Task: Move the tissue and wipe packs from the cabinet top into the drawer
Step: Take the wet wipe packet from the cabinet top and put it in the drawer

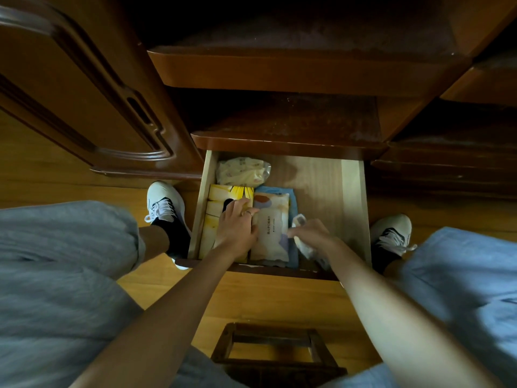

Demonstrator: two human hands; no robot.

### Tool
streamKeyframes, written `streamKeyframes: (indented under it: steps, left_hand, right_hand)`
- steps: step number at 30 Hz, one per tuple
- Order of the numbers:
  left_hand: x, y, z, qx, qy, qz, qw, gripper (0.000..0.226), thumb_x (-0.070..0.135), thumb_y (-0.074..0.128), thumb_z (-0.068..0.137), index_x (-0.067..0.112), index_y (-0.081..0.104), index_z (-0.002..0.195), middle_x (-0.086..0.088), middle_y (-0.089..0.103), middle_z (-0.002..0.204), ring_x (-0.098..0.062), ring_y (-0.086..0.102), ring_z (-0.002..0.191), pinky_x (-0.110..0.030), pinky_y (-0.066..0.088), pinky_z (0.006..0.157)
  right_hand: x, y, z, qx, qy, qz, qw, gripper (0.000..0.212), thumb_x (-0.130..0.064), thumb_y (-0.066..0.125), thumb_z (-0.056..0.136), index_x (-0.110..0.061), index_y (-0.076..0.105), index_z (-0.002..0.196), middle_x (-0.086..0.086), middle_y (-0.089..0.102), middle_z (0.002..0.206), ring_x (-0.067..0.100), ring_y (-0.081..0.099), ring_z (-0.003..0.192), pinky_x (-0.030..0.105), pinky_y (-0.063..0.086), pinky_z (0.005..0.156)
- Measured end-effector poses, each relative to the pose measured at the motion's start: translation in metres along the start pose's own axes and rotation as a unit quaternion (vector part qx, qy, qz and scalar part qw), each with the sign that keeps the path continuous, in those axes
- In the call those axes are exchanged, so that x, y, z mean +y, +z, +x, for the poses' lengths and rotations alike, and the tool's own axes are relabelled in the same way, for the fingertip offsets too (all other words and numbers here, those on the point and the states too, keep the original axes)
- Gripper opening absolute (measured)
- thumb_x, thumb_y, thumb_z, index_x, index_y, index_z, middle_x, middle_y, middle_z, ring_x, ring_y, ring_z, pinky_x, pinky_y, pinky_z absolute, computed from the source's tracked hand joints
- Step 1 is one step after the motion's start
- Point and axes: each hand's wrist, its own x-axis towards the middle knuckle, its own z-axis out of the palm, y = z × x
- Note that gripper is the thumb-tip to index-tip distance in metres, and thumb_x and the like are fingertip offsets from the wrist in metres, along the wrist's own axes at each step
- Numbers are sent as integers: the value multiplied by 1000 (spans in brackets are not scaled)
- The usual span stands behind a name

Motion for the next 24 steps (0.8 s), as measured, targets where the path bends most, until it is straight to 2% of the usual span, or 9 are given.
streamKeyframes:
  steps: [3,5,6,9,11,15,17,20,24]
  left_hand:
    - [9,-2,-1,73,44,-63,994,36,33,56,97,27,63,131,3,50,140,-19,40,132,-38,34,109]
    - [34,-11,3,77,7,-233,969,30,39,53,100,23,69,120,5,60,123,-12,55,113,-28,47,91]
    - [49,-18,6,35,-56,-363,930,31,44,52,101,20,70,113,3,64,113,-11,63,99,-24,53,79]
    - [84,-39,10,-171,-236,-638,713,48,54,56,98,10,69,112,-13,73,103,-23,75,75,-31,61,60]
    - [90,-46,3,-270,-239,-695,623,63,59,57,96,4,63,127,-19,69,113,-34,73,90,-42,63,75]
    - [90,-45,-10,-288,-200,-783,514,64,47,53,102,-3,48,143,-24,56,128,-38,61,113,-50,53,101]
    - [94,-44,-13,-276,-180,-799,504,60,41,52,104,-4,48,143,-23,56,127,-34,61,111,-49,49,106]
    - [97,-42,-14,-248,-153,-791,538,49,42,62,96,1,66,122,-15,70,109,-25,69,99,-41,54,98]
    - [95,-37,-16,-218,-126,-754,606,38,19,81,85,5,69,118,-18,72,117,-30,70,110,-42,56,99]
  right_hand:
    - [-4,-17,-6,24,-6,103,994,61,-58,79,74,-14,65,114,5,67,99,21,65,88,31,48,60]
    - [-10,-31,-16,-6,-37,147,988,70,-72,72,70,-24,63,120,2,66,109,21,63,98,37,51,71]
    - [-13,-38,-21,-14,-66,163,984,70,-71,72,71,-26,60,124,3,65,115,23,64,104,40,53,78]
    - [-19,-56,-42,-9,-160,135,978,68,-59,72,78,-34,51,138,-2,66,122,17,65,111,37,53,86]
    - [-19,-59,-59,10,-220,40,975,66,-62,68,81,-47,45,140,-13,66,123,7,64,108,33,52,87]
    - [-6,-52,-85,29,-299,-103,948,60,-59,62,92,-43,38,146,-14,64,128,6,65,110,43,56,95]
    - [1,-51,-90,56,-314,-174,932,71,-58,57,96,-34,28,156,-5,49,150,14,51,133,47,45,109]
    - [7,-52,-95,77,-306,-229,921,89,-64,51,95,-26,7,162,0,25,166,19,27,149,46,29,118]
    - [5,-48,-98,87,-313,-296,898,88,-45,56,95,-22,2,160,8,19,165,28,26,149,45,36,112]
